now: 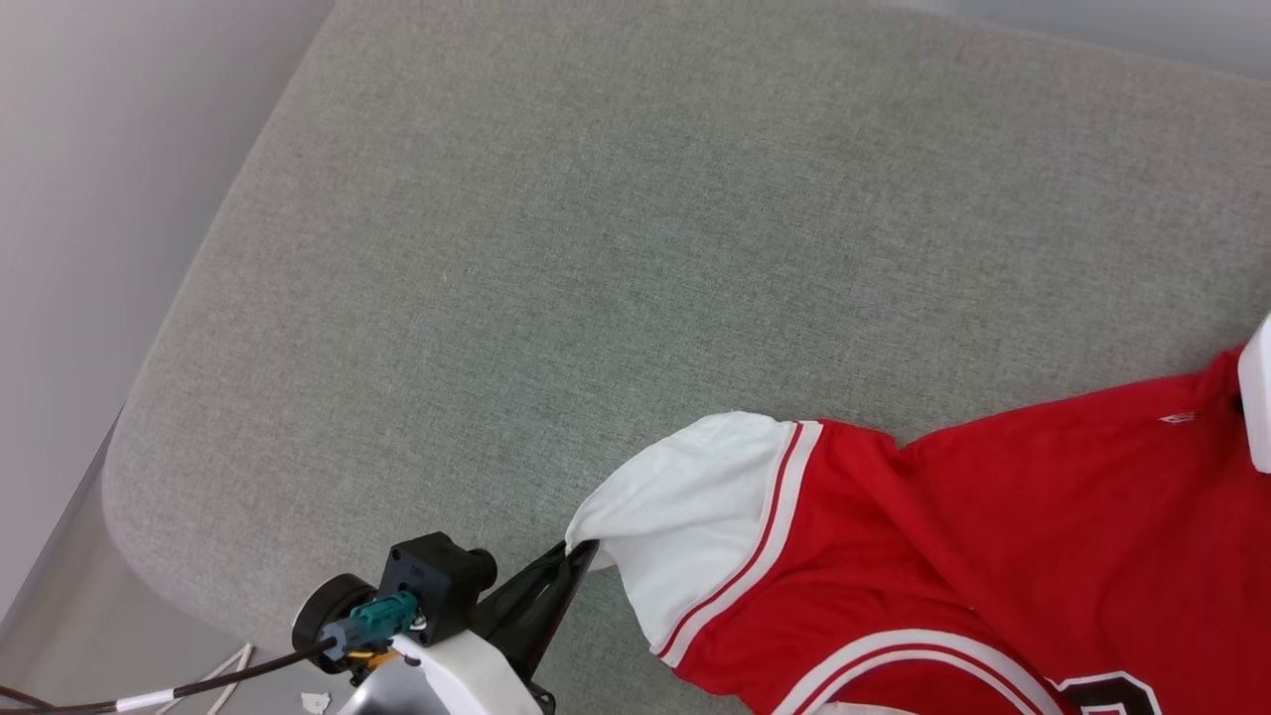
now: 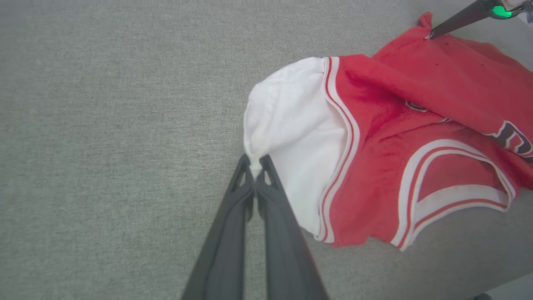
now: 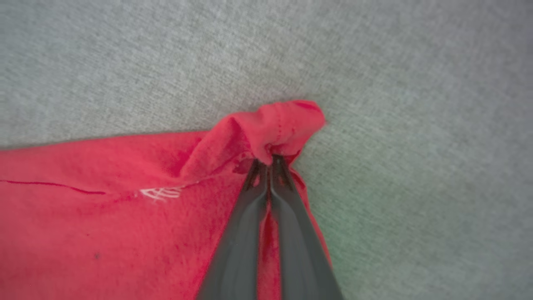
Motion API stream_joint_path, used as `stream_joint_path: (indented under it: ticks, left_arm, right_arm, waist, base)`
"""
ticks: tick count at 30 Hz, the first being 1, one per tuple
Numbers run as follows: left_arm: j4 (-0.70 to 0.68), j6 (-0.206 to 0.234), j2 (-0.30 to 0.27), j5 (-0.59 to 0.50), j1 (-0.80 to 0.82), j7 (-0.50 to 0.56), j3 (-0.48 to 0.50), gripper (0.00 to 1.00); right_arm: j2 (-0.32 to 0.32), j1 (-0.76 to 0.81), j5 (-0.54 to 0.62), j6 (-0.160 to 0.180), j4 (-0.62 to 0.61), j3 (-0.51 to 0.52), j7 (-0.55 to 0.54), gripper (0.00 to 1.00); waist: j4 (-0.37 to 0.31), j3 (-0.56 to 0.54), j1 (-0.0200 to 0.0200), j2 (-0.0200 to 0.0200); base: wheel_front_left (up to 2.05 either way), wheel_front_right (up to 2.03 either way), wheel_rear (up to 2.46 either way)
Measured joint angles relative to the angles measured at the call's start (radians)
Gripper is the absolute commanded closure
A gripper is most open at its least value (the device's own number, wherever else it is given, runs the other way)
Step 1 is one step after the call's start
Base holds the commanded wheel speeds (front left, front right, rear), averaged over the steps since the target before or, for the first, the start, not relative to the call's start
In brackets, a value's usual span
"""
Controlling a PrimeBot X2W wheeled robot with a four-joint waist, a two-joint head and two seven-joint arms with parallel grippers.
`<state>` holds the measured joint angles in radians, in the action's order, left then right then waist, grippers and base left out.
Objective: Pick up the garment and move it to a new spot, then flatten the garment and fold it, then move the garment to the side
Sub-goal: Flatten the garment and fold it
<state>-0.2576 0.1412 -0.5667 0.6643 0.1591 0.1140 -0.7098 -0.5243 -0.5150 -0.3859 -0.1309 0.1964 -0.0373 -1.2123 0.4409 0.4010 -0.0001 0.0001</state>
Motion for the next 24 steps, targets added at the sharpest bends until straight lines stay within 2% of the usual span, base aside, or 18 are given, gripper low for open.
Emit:
stream_joint_path:
  ticks: [9,12,15,18,24]
  left_arm:
    - [-0.020,0.019,-0.039,-0.005,0.000,0.006,0.019,1.00]
    - [-0.044,0.026,-0.062,0.005,-0.001,0.011,0.041,1.00]
    - [-0.075,0.030,-0.108,0.016,-0.001,0.011,0.084,1.00]
    - [-0.111,0.046,-0.161,0.018,0.000,0.014,0.134,1.00]
    - [-0.195,0.054,-0.225,0.026,0.060,0.034,0.211,1.00]
  right_arm:
    - [0.022,-0.044,-0.062,0.000,0.063,-0.019,0.170,1.00]
    - [0.021,-0.066,-0.083,0.000,0.066,-0.014,0.211,1.00]
    - [0.057,-0.092,-0.129,0.000,0.063,0.035,0.252,1.00]
    - [0.085,-0.114,-0.155,0.000,0.023,0.053,0.273,1.00]
    - [0.087,-0.101,-0.196,0.000,-0.103,0.063,0.281,1.00]
  waist:
    - [-0.041,-0.088,0.0002,0.0000]
    - [-0.062,-0.132,0.0002,0.0000]
    - [-0.088,-0.176,0.0002,0.0000]
    - [-0.118,-0.219,0.0002,-0.0001]
    - [-0.181,-0.301,0.0001,0.0000]
  base:
    - [0.00,0.00,0.00]
    - [0.00,0.00,0.00]
    - [0.00,0.00,0.00]
    - [0.00,0.00,0.00]
    - [0.00,0.00,0.00]
